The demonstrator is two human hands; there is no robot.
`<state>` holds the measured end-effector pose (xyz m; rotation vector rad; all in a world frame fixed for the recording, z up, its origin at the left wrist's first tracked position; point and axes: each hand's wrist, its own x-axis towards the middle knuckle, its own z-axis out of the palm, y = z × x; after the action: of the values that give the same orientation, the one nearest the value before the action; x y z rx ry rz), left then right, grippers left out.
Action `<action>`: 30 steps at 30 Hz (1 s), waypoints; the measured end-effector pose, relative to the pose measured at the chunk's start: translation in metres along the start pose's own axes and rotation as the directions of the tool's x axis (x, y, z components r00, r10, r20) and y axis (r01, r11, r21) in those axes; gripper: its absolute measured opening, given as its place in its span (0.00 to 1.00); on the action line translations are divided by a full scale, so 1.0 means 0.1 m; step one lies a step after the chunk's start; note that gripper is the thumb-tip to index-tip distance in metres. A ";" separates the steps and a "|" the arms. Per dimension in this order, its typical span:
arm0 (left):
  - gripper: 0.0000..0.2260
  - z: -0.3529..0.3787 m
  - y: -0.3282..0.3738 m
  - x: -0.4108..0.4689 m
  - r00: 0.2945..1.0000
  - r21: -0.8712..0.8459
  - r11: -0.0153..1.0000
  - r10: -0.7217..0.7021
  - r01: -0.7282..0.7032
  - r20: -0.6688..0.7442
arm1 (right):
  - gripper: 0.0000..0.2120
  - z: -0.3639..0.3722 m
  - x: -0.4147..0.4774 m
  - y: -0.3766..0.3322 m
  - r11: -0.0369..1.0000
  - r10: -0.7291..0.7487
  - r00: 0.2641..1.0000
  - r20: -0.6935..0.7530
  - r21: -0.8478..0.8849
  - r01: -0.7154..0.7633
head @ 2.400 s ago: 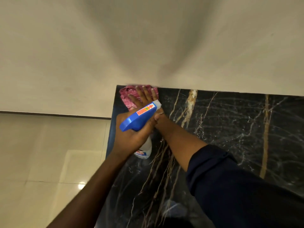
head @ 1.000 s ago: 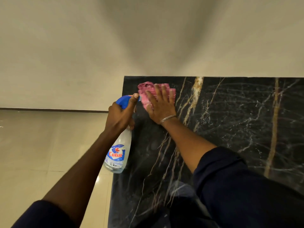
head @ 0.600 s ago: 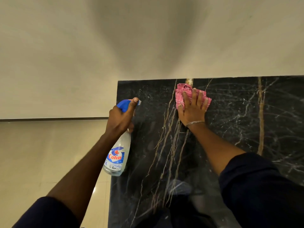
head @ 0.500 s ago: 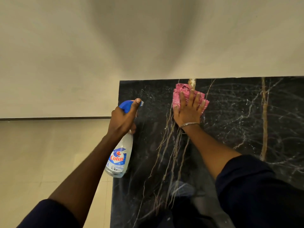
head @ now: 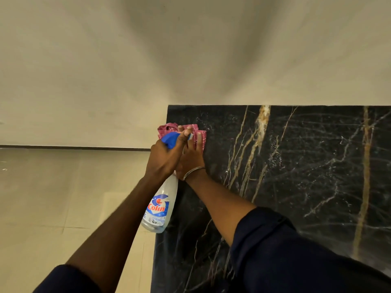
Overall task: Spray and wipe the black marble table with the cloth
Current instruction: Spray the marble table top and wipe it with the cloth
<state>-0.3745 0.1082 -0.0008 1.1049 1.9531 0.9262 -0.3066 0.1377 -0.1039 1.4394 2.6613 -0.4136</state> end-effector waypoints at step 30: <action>0.19 -0.11 -0.33 -0.39 0.999 -0.034 0.999 -0.040 0.040 0.008 | 0.35 0.01 -0.65 -0.26 0.998 0.056 0.998 0.040 -0.003 -0.056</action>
<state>-0.3812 0.0586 -0.0142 1.0446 1.9394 0.9298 -0.2922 0.0713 -0.0868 1.4855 2.5830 -0.4303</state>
